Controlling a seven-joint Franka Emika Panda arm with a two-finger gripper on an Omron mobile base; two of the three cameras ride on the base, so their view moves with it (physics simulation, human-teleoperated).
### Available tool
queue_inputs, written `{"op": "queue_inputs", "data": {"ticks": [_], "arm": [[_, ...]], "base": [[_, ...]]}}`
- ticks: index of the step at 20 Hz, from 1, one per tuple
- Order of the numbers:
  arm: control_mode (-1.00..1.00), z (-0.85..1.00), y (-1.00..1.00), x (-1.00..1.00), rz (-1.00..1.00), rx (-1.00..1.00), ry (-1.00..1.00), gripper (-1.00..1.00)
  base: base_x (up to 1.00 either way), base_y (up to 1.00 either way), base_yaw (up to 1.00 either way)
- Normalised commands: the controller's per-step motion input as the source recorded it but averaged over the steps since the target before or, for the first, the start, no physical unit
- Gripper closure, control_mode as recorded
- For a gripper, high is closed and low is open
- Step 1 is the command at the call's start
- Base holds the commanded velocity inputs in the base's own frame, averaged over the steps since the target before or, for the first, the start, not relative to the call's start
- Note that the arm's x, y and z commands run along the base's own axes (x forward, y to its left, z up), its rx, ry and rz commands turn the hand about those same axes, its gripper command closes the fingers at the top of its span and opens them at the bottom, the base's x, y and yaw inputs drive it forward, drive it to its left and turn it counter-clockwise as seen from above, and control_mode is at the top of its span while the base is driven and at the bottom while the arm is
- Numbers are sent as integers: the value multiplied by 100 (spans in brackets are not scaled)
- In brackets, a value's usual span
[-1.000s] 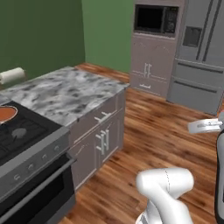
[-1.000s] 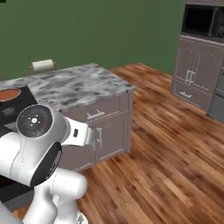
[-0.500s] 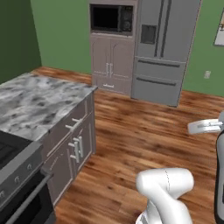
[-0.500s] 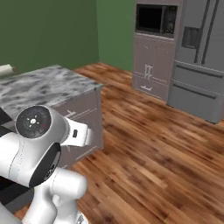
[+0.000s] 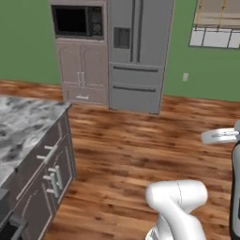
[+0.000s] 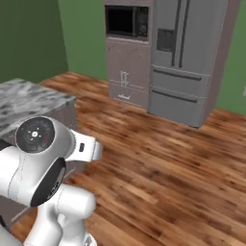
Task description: Retrieve the fish from the fridge and place it on the saucepan with marinade on the stove.
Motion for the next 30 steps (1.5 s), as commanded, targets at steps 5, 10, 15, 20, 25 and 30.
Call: {"op": "queue_inputs", "data": {"ticks": [5,10,15,20,25,30], "arm": [[100,0,0,0,0,0,0,-100],[100,0,0,0,0,0,0,-100],[100,0,0,0,0,0,0,-100],[100,0,0,0,0,0,0,-100],[100,0,0,0,0,0,0,-100],[100,0,0,0,0,0,0,-100]], "base": [[86,10,-36],[99,30,-36],[95,38,-33],[99,48,-25],[100,57,-21],[94,70,-15]]}}
